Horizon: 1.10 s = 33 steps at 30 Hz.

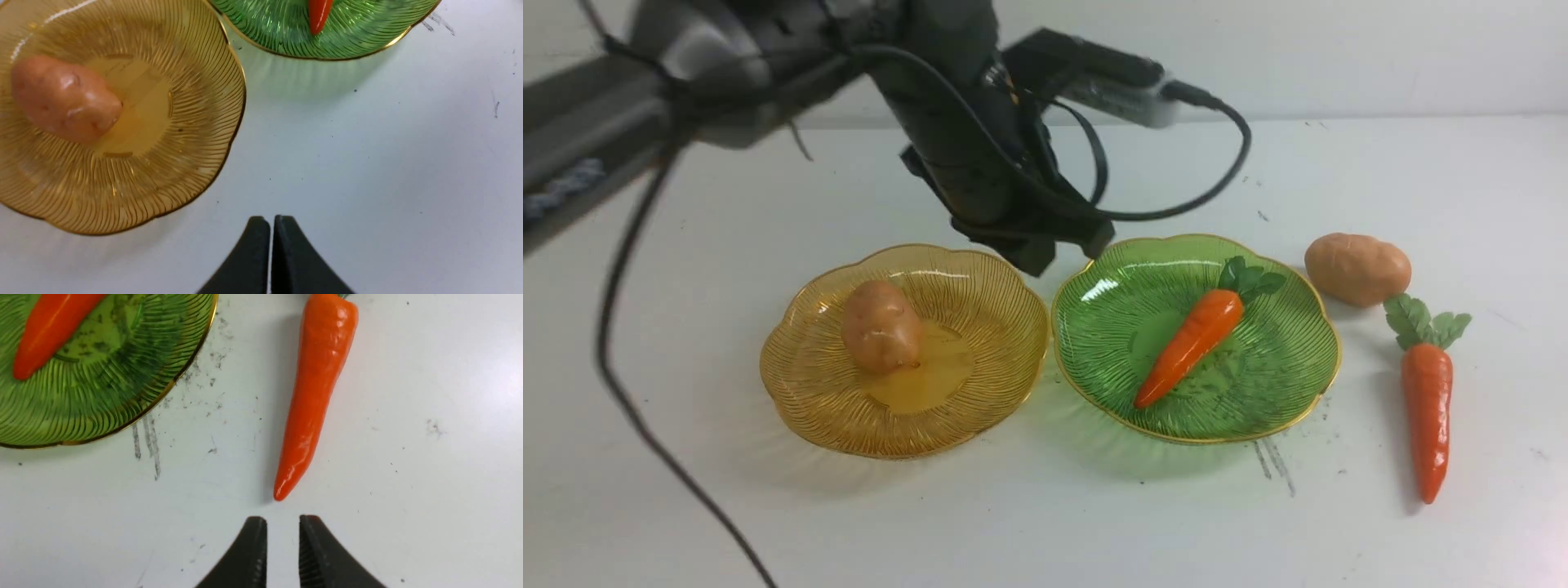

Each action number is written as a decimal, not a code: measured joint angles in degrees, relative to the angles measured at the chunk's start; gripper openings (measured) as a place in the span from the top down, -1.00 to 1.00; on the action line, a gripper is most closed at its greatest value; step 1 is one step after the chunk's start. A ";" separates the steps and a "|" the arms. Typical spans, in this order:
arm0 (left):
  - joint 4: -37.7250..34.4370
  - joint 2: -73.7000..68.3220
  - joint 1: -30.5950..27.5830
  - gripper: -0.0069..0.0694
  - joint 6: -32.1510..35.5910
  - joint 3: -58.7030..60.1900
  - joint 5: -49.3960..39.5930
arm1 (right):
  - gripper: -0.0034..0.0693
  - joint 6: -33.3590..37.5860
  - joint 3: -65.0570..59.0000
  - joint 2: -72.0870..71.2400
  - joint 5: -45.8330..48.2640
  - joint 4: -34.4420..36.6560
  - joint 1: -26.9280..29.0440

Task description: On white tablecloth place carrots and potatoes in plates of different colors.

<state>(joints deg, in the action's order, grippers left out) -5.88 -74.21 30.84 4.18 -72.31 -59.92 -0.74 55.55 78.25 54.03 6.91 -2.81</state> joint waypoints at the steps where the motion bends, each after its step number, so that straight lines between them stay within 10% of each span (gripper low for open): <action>1: 0.00 3.60 0.00 0.83 -0.40 3.84 1.79 | 0.28 -0.06 0.02 2.87 -1.54 -0.53 -0.21; 7: -0.07 19.40 0.00 0.83 -1.98 19.45 4.76 | -0.46 -5.10 5.38 18.10 -3.84 -4.53 -0.33; 11: -0.07 26.48 0.00 0.83 -2.71 24.99 4.43 | -0.57 -6.49 9.81 25.86 -4.31 -5.44 -0.33; 15: -0.01 31.42 0.00 0.83 -4.18 26.44 1.73 | -0.42 -7.09 12.40 31.24 -3.53 -5.55 -0.33; 19: 0.64 34.78 0.00 0.83 -5.65 26.50 0.38 | 0.31 -6.90 12.86 31.75 0.31 -6.17 -0.33; 33: 0.97 35.59 0.00 0.83 -6.82 26.56 3.58 | 0.22 -2.12 20.28 24.96 -1.96 15.56 -10.26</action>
<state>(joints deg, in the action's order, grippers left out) -4.92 -38.62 30.84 -2.64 -45.76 -56.35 -2.85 75.83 103.21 52.07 22.47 -13.06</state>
